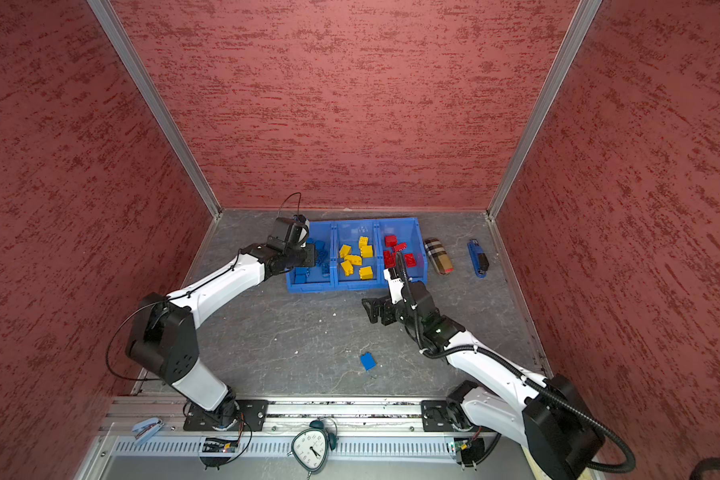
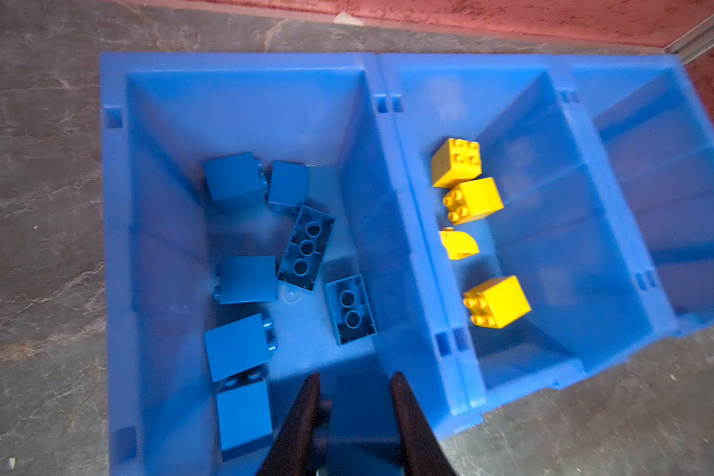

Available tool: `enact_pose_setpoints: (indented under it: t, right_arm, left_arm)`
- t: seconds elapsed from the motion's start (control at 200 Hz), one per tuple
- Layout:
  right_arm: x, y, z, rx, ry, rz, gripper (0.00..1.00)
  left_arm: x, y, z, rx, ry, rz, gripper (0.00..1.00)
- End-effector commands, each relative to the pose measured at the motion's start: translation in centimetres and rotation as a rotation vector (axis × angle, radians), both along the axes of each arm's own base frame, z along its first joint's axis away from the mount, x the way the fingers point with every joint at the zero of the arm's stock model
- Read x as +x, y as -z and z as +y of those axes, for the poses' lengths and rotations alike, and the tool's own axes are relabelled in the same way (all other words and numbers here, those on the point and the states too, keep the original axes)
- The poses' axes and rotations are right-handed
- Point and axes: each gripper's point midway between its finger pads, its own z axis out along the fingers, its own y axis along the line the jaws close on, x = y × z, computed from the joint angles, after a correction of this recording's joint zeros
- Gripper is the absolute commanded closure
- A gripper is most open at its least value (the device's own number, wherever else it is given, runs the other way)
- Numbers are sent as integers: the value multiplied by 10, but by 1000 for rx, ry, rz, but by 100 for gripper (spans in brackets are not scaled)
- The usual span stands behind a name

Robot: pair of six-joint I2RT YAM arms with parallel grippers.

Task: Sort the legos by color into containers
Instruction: 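Carry the blue brick into the blue-brick compartment and open the left gripper, then move the left gripper to the last blue brick and grasp it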

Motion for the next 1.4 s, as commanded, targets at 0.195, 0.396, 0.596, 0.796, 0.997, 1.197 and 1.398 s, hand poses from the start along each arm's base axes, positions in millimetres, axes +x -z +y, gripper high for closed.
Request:
enact_pose_setpoints:
  t: [0.195, 0.396, 0.596, 0.796, 0.997, 1.197, 1.398]
  right_arm:
    - [3, -7, -34, -30, 176, -38, 1]
    - [3, -11, -36, -19, 186, -58, 1]
    - [5, -11, -34, -33, 180, -49, 1]
    - [2, -9, -40, -17, 211, -45, 1]
    - [-2, -6, -69, 42, 373, -51, 1]
    - [-24, 14, -126, 44, 635, 23, 1]
    - [-51, 35, -156, 64, 762, 113, 1]
  left_arm:
    - [-3, 50, 4, 160, 48, 193, 79]
    - [-5, 60, 9, 290, 18, 180, 59]
    - [2, 42, -6, 311, -17, 78, 37]
    - [-13, 10, -14, 277, -26, -38, 25]
    - [-74, -26, -54, 189, 207, -173, 0]
    - [-181, 11, -109, 281, 681, -15, 1]
    - [-251, 59, -141, 405, 911, 230, 0]
